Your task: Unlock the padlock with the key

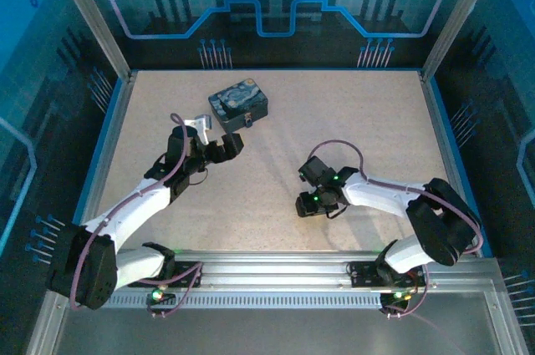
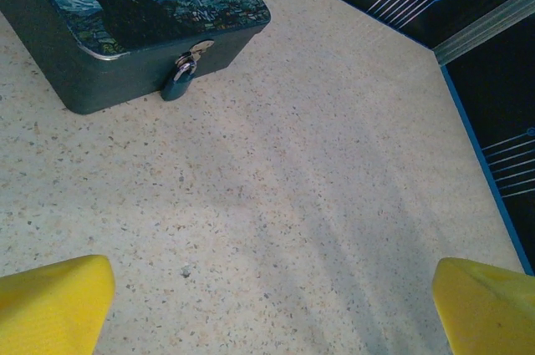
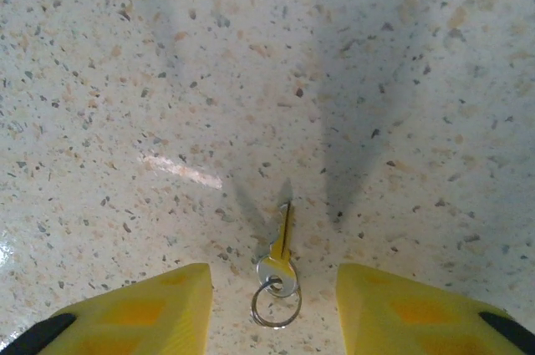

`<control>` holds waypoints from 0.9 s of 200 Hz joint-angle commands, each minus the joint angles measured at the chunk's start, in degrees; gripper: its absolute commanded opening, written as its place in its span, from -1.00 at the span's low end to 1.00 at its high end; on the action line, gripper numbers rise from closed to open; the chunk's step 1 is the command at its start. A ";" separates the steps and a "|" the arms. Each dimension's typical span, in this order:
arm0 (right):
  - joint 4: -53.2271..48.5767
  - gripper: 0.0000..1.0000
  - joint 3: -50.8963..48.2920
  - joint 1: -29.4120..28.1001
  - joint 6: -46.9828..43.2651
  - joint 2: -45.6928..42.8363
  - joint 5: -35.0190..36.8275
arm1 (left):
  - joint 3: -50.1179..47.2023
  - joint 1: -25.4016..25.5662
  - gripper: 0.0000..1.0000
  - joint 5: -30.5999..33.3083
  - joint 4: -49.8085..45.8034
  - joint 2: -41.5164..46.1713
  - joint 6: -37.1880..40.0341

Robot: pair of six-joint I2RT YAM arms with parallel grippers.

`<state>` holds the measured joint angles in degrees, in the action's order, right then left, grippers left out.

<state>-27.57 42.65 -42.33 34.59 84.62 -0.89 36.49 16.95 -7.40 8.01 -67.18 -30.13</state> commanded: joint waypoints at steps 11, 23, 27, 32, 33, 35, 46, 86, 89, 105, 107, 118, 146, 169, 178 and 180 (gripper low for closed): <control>-1.87 -0.23 2.17 -1.28 0.57 2.13 1.06 | 0.69 0.32 0.98 0.89 0.30 0.84 -0.44; -2.25 -0.29 2.52 -1.46 0.48 2.86 1.11 | 0.68 0.33 0.98 0.91 0.12 0.99 -0.49; -2.38 -0.30 2.66 -1.59 0.48 3.06 1.13 | 0.62 0.29 0.98 0.90 0.08 0.99 -0.48; -2.52 -0.30 2.83 -1.78 0.53 3.24 1.23 | 0.61 0.28 0.98 0.98 0.00 1.06 -0.46; -2.50 -0.30 2.81 -1.79 0.51 3.25 1.23 | 0.60 0.28 0.98 0.98 -0.01 1.07 -0.41; -2.53 -0.30 2.79 -1.86 0.51 3.38 1.24 | 0.60 0.30 0.98 0.98 -0.01 1.08 -0.38; -2.74 -0.32 2.85 -2.08 0.65 3.77 1.32 | 0.62 0.28 0.98 1.11 -0.26 1.25 -0.37; -3.53 -0.46 2.59 -2.62 0.62 5.09 1.39 | 0.95 0.28 0.98 1.46 -1.12 1.80 0.24; -3.61 -0.47 2.53 -2.59 0.62 5.10 1.49 | 0.95 0.28 0.98 1.54 -1.21 1.85 0.21; -3.83 -0.56 2.48 -2.82 0.57 5.19 1.72 | 1.00 0.28 0.98 1.64 -1.38 1.96 0.31; -3.85 -0.58 2.45 -2.80 0.61 5.20 1.80 | 1.03 0.28 0.98 1.61 -1.45 1.96 0.26; -4.25 -0.67 2.45 -2.79 0.74 5.13 2.23 | 1.04 0.28 0.98 1.58 -1.57 1.96 0.24; -5.19 -0.81 2.65 -2.81 0.57 4.34 3.03 | 1.30 0.28 0.98 1.58 -2.01 2.13 0.38; -5.23 -0.92 2.53 -2.80 0.48 2.73 3.71 | 1.35 0.28 0.98 1.59 -2.38 2.31 0.48; -5.30 -0.95 2.52 -2.77 0.35 2.12 4.16 | 1.47 0.28 0.98 1.61 -2.43 2.39 0.49; -5.30 -0.96 2.54 -2.81 0.34 2.02 4.21 | 1.43 0.25 0.98 1.62 -2.44 2.40 0.55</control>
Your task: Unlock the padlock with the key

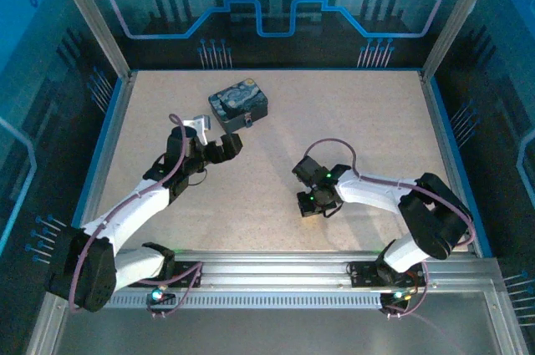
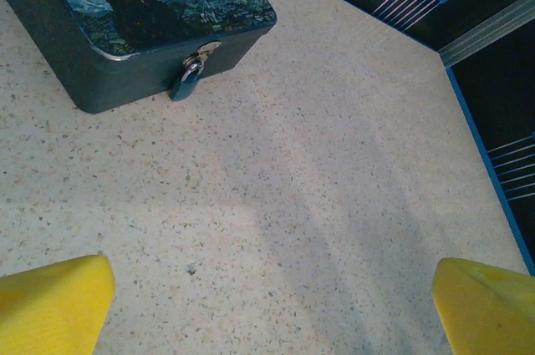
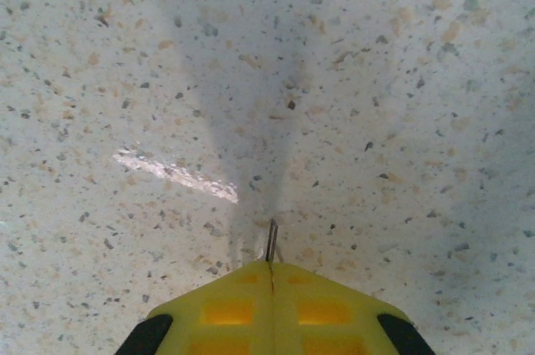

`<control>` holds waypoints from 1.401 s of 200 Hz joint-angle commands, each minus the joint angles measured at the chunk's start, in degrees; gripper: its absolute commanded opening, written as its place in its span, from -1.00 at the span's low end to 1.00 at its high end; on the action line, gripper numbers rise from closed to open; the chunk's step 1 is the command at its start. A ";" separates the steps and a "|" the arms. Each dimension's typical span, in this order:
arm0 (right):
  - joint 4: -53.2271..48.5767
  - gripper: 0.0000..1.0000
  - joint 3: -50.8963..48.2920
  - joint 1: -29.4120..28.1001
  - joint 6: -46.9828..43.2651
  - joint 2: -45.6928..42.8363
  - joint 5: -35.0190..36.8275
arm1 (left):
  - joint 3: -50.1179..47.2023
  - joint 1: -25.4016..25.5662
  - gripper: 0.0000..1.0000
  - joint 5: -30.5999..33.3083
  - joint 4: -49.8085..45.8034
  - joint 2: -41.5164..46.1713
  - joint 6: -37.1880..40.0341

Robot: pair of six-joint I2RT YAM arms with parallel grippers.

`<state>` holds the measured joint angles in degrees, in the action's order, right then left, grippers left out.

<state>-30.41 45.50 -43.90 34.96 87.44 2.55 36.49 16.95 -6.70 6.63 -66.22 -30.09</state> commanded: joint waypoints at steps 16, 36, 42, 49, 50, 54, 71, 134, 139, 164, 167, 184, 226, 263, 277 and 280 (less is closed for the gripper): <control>-2.37 -1.00 -0.40 -1.19 -0.54 -1.90 1.36 | 1.48 0.28 0.98 0.85 -1.18 1.57 0.30; -0.63 -1.00 -0.90 -1.02 -1.21 -4.09 1.50 | 1.74 0.28 0.98 0.01 -1.10 1.82 -0.07; 0.33 -1.00 -1.27 -0.90 -1.38 -5.07 1.33 | 1.89 0.28 0.98 -0.63 -1.03 1.87 0.00; 1.47 -1.00 -1.66 -0.68 -1.71 -6.29 1.00 | 2.05 0.28 0.98 -1.62 -0.78 1.79 0.02; 1.66 -1.00 -1.69 -0.63 -1.77 -6.43 0.94 | 2.07 0.32 0.98 -1.77 -0.72 1.79 0.02; 2.32 -1.00 -1.98 -0.48 -1.99 -7.14 0.68 | 2.17 0.28 0.98 -2.45 -0.54 1.84 0.05; 5.42 -1.00 -3.07 0.23 -3.47 -10.54 -0.29 | 2.35 0.28 0.98 -6.10 1.37 1.82 0.21; 21.03 -1.00 -6.67 4.60 -12.79 -26.48 -7.61 | 5.26 0.62 0.97 -20.04 7.06 2.55 -0.30; 22.19 -1.00 -6.72 4.95 -13.65 -27.42 -8.45 | 5.77 0.83 0.97 -21.38 7.13 2.47 -0.22; 25.80 -1.00 -5.37 6.09 -18.35 -30.36 -12.22 | 8.22 2.44 0.91 -27.00 7.73 2.06 0.99; 26.05 -1.00 -5.06 6.18 -18.90 -30.51 -12.82 | 8.52 2.66 0.90 -27.51 7.77 2.01 1.18; 27.22 -1.00 -3.31 6.79 -21.30 -30.75 -16.43 | 9.70 4.08 0.85 -30.82 9.14 1.52 1.61; 30.04 -1.00 0.11 7.01 -22.68 -29.99 -23.35 | 11.90 7.39 0.69 -38.10 13.23 -0.77 1.33; 31.30 -1.00 1.34 7.12 -21.50 -29.96 -26.51 | 12.81 9.06 0.54 -40.54 14.22 -2.34 1.70; 31.54 -1.00 1.72 7.08 -21.15 -30.05 -27.06 | 13.11 9.62 0.51 -41.12 14.55 -2.73 1.88; 31.55 -1.00 1.78 7.07 -21.08 -30.09 -27.14 | 13.13 9.67 0.50 -41.23 14.55 -2.70 1.95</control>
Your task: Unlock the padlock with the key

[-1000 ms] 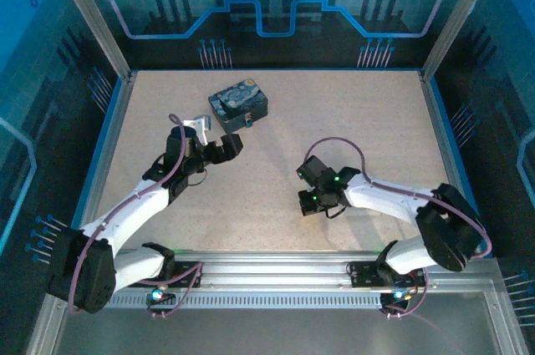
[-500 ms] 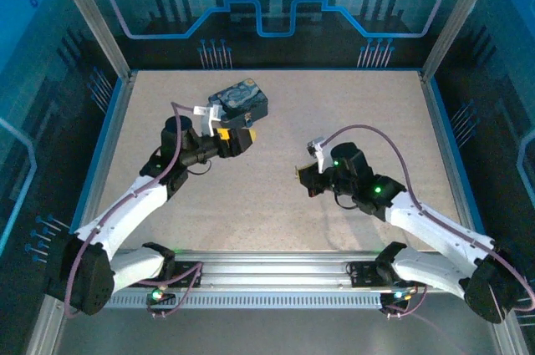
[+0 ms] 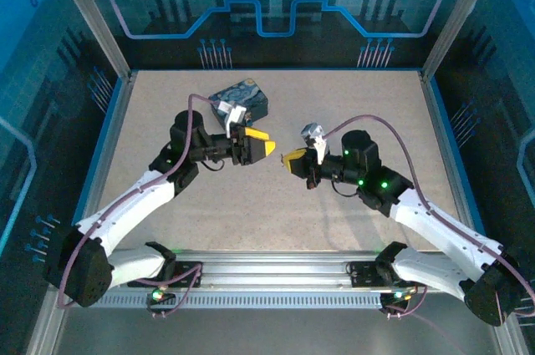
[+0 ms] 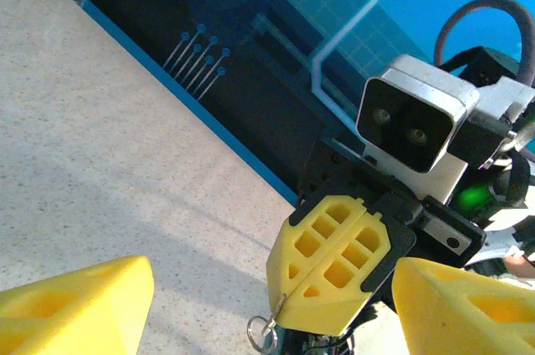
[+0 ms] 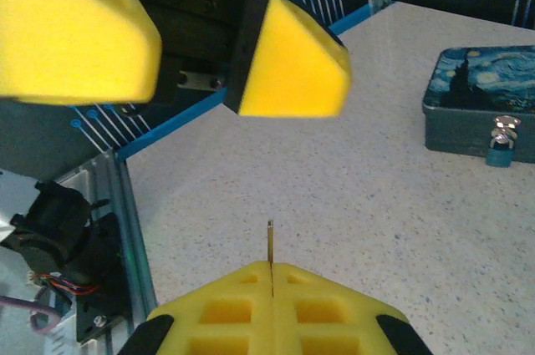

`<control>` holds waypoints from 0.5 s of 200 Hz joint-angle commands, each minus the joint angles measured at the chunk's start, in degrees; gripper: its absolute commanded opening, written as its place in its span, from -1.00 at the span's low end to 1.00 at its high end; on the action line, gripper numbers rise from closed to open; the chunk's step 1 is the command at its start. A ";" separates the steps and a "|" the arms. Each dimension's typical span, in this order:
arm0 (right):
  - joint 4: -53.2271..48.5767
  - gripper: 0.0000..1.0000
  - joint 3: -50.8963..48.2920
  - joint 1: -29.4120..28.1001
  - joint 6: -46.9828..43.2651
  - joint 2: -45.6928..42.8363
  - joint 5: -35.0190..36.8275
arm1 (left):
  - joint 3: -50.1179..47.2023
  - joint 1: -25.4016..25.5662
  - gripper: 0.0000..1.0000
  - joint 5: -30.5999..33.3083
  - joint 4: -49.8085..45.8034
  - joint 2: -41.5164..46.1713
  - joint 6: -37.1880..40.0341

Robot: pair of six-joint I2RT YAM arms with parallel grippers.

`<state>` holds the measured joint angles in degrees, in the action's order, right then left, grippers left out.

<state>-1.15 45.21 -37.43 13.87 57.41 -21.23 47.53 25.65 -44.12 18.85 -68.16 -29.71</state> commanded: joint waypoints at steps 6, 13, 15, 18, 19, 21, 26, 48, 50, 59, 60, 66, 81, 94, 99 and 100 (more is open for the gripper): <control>2.36 -1.00 2.32 0.61 0.10 -0.15 -3.50 | 2.19 1.19 0.49 -4.03 2.43 -0.92 1.76; 2.44 -1.00 2.48 0.62 0.24 -0.19 -3.36 | 2.24 1.46 0.46 -4.30 2.42 -1.05 2.18; 2.46 -1.00 2.57 0.61 0.27 -0.30 -3.31 | 2.24 1.47 0.46 -4.35 2.40 -1.11 2.38; 2.45 -1.00 2.66 0.63 0.35 -0.28 -3.27 | 2.27 1.56 0.44 -4.44 2.29 -1.18 2.50; 2.46 -1.00 2.68 0.62 0.36 -0.28 -3.28 | 2.33 1.53 0.43 -4.46 2.27 -1.18 2.57; 2.42 -1.00 2.69 0.61 0.39 -0.28 -3.26 | 2.38 1.60 0.43 -4.54 2.29 -1.18 2.63; 2.46 -1.00 2.87 0.61 0.46 -0.28 -3.31 | 2.47 1.76 0.40 -4.76 2.22 -1.34 2.72; 2.37 -1.00 3.78 0.62 0.80 -0.02 -4.28 | 2.66 2.25 0.27 -5.50 2.19 -1.62 2.81; 2.33 -1.00 3.86 0.61 0.87 0.05 -4.33 | 2.72 2.29 0.26 -5.53 2.23 -1.62 2.82; 2.29 -1.00 4.22 0.60 0.98 0.31 -4.66 | 2.81 2.47 0.21 -5.60 2.22 -1.73 2.98; 2.29 -1.00 4.29 0.60 0.98 0.32 -4.72 | 2.78 2.52 0.20 -5.61 2.19 -1.72 2.99; 2.28 -1.00 4.45 0.61 0.99 0.51 -4.82 | 2.81 2.63 0.16 -5.68 2.30 -1.71 2.98; 2.77 -1.00 4.62 0.60 1.41 0.85 -5.03 | 2.84 2.76 0.05 -5.63 2.20 -1.72 3.12; 3.46 -1.00 4.58 0.54 1.90 1.19 -5.00 | 2.91 2.86 -0.09 -5.63 1.96 -1.84 3.55; 3.64 -1.00 4.64 0.53 2.03 1.32 -4.98 | 2.83 2.91 -0.12 -5.75 1.88 -1.90 3.61; 3.62 -1.00 4.63 0.52 2.08 1.36 -5.06 | 2.79 2.91 -0.12 -5.78 1.84 -1.89 3.57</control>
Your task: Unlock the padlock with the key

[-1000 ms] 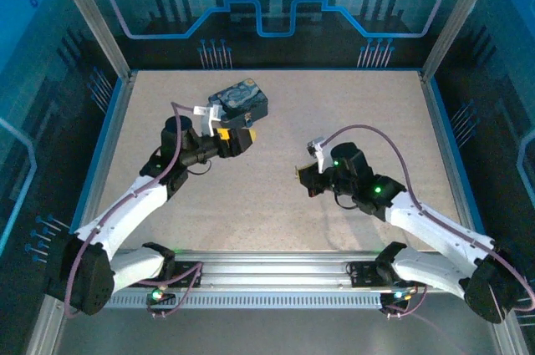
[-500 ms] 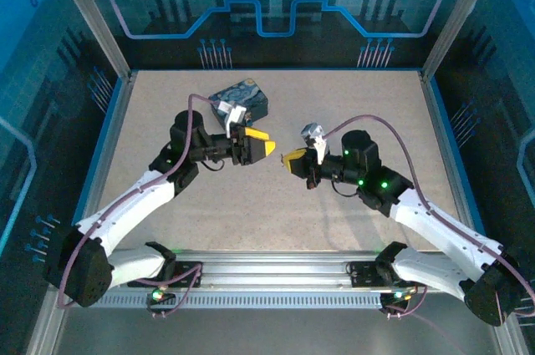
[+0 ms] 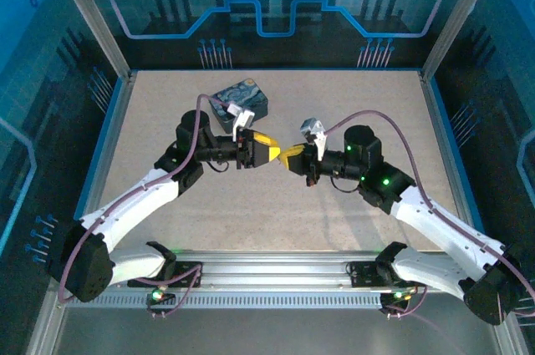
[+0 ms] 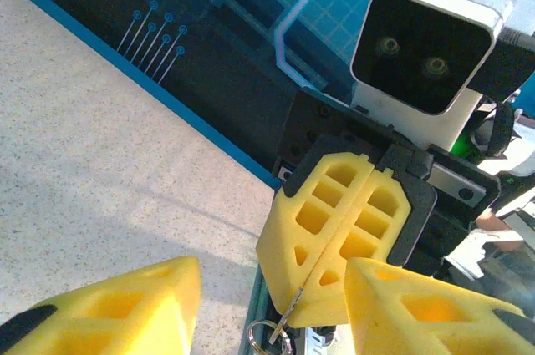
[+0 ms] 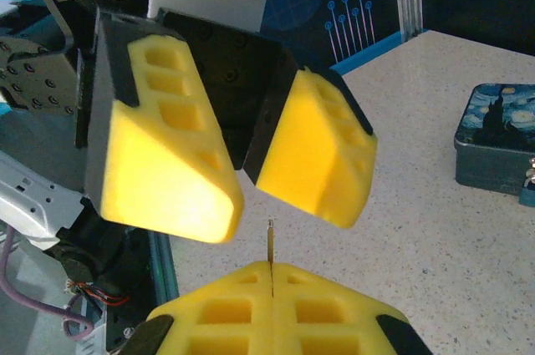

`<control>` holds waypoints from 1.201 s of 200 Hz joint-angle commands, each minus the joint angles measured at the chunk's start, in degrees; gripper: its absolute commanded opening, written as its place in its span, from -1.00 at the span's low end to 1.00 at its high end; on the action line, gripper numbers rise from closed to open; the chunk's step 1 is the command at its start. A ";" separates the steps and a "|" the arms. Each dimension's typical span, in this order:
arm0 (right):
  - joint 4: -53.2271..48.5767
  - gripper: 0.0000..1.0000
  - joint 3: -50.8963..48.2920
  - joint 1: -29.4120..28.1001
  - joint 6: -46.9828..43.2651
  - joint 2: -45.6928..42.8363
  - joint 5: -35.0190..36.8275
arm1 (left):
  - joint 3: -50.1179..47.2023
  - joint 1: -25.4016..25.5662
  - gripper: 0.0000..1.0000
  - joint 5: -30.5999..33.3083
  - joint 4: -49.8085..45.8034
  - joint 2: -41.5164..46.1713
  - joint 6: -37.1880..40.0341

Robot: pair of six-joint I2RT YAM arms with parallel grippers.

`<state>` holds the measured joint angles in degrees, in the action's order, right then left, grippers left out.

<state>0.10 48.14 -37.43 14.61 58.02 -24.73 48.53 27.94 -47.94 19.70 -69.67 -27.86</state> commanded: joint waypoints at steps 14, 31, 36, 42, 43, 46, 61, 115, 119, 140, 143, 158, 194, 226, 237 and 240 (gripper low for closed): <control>2.49 -1.00 1.86 0.52 1.56 1.28 -1.74 | 1.93 0.70 -0.21 -2.37 1.02 -0.55 1.68; 2.84 -1.00 1.86 0.43 1.81 1.66 -1.85 | 2.17 0.81 -0.39 -2.34 1.03 -0.47 1.66; 2.97 -1.00 1.84 0.45 1.89 1.72 -1.82 | 2.26 0.85 -0.45 -2.34 0.99 -0.40 1.64; 3.01 -1.00 1.82 0.48 1.91 1.70 -1.77 | 2.19 0.84 -0.54 -2.25 1.00 -0.38 1.75; 3.04 -1.00 1.80 0.45 1.91 1.72 -1.75 | 2.19 0.86 -0.54 -2.25 1.02 -0.34 1.80; 3.06 -1.00 1.81 0.43 1.92 1.70 -1.73 | 2.19 0.84 -0.58 -2.18 0.97 -0.30 1.79; 3.11 -1.00 1.69 0.43 2.09 1.70 -1.36 | 2.18 0.88 -0.76 -2.00 0.86 -0.30 1.92; 3.29 -0.89 0.78 1.60 3.93 0.33 -0.85 | 2.62 0.86 -1.00 0.46 0.34 0.40 1.99; 3.60 -0.85 0.59 1.94 4.35 0.01 -1.05 | 2.70 0.88 -1.00 0.78 0.35 0.43 1.94; 5.85 -0.63 -1.01 3.67 7.32 -1.43 -1.90 | 3.12 0.84 -1.00 2.25 -0.29 1.00 2.18; 6.09 -0.60 -1.18 3.82 7.71 -1.57 -2.04 | 3.20 0.86 -1.00 2.36 -0.39 1.09 2.26; 6.56 -0.47 -1.72 4.12 8.84 -2.03 -2.58 | 3.29 0.84 -1.00 2.98 -0.72 1.27 2.53; 9.08 -0.30 -2.75 3.56 11.63 -0.68 -5.36 | 3.29 0.93 -1.00 3.74 -0.65 1.20 2.37; 10.36 -0.22 -3.31 2.66 13.15 0.50 -5.22 | 3.15 0.95 -1.00 3.85 -0.68 1.29 2.17; 10.36 -0.22 -3.48 2.52 13.34 0.69 -5.17 | 3.15 0.88 -1.00 3.87 -0.55 1.29 2.19; 10.40 -0.22 -3.51 2.45 13.40 0.74 -5.17 | 3.17 0.88 -1.00 3.83 -0.59 1.29 2.21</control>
<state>8.03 45.63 -34.13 26.22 58.30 -28.82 50.02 28.36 -44.73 19.20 -69.69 -26.65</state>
